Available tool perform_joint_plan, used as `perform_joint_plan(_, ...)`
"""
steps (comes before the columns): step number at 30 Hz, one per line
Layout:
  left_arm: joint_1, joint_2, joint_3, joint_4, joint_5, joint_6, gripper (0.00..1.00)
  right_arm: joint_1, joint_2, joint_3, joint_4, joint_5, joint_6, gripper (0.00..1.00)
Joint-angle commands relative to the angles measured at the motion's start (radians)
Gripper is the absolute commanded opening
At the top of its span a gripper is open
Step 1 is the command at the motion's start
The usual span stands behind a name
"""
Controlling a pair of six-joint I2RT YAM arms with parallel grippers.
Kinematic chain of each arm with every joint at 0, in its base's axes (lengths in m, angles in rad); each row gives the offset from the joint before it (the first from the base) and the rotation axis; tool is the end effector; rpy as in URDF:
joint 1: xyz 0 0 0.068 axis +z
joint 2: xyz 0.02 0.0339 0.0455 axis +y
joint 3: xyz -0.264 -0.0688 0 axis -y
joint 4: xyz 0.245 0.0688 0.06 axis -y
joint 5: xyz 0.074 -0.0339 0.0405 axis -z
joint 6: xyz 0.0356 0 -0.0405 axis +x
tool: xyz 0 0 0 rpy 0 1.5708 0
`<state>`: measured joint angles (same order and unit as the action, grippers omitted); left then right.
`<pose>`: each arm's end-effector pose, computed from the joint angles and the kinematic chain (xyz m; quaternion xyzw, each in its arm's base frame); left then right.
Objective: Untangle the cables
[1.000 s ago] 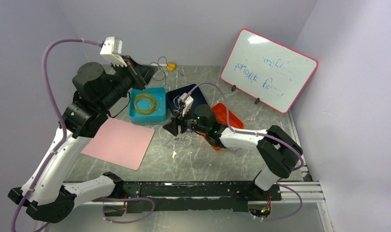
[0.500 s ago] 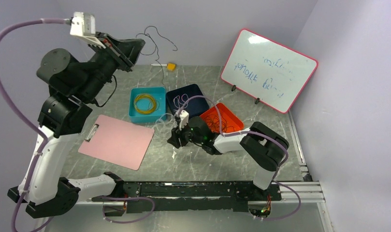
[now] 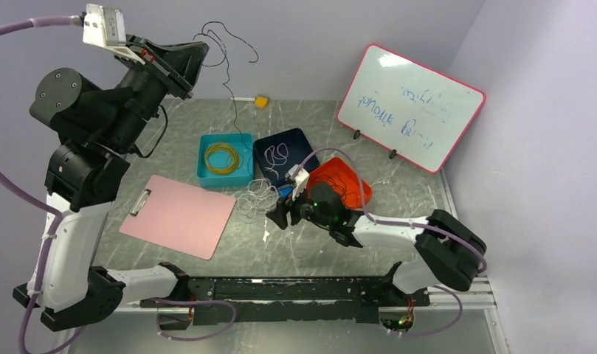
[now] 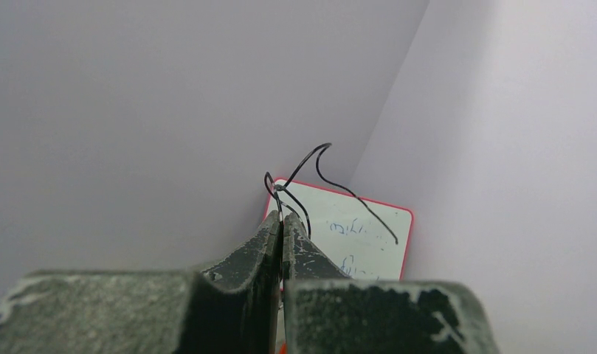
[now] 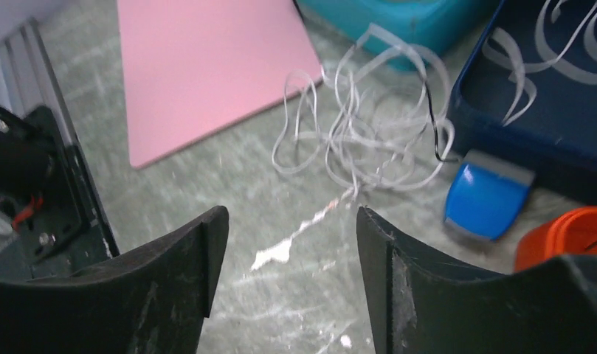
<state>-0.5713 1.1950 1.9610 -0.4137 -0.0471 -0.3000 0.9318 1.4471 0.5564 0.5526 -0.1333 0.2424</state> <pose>0.1363 -0.0856 0.6100 0.0582 0.5694 -0.3338 0.7490 0.1699 0.2366 0.1865 -0.3114 0.7533 0.3647 0.4501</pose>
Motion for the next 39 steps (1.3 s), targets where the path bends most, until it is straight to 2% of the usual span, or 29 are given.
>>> perform_joint_plan(1,-0.004,0.009,0.034,0.007,0.028,0.02,0.07,0.005,-0.084,0.07,-0.021,0.078,-0.05,0.69)
perform_joint_plan(5,-0.005,0.006,0.021,0.015,0.037,0.007,0.07,0.005,-0.04,0.185,0.004,0.086,-0.095,0.73)
perform_joint_plan(12,-0.005,0.002,0.031,0.016,0.042,-0.001,0.07,-0.008,0.223,0.408,0.064,0.083,-0.172,0.73)
perform_joint_plan(16,-0.005,0.015,0.089,0.003,0.034,0.012,0.07,-0.026,0.39,0.498,0.091,0.057,-0.181,0.65)
perform_joint_plan(19,-0.005,0.043,0.177,-0.02,0.004,0.05,0.07,-0.026,0.453,0.514,0.081,0.037,-0.188,0.6)
perform_joint_plan(24,-0.005,0.062,0.259,0.011,-0.055,0.107,0.07,-0.025,0.445,0.406,0.101,-0.012,-0.142,0.55)
perform_joint_plan(30,-0.005,0.073,0.294,0.058,-0.106,0.166,0.07,-0.002,0.36,0.207,0.103,-0.011,-0.079,0.54)
perform_joint_plan(34,-0.005,0.077,0.274,0.063,-0.132,0.18,0.07,0.008,0.271,0.098,0.086,0.024,-0.05,0.54)
perform_joint_plan(39,-0.004,0.071,0.184,0.061,-0.175,0.202,0.07,0.01,0.129,0.018,-0.012,0.073,-0.031,0.55)
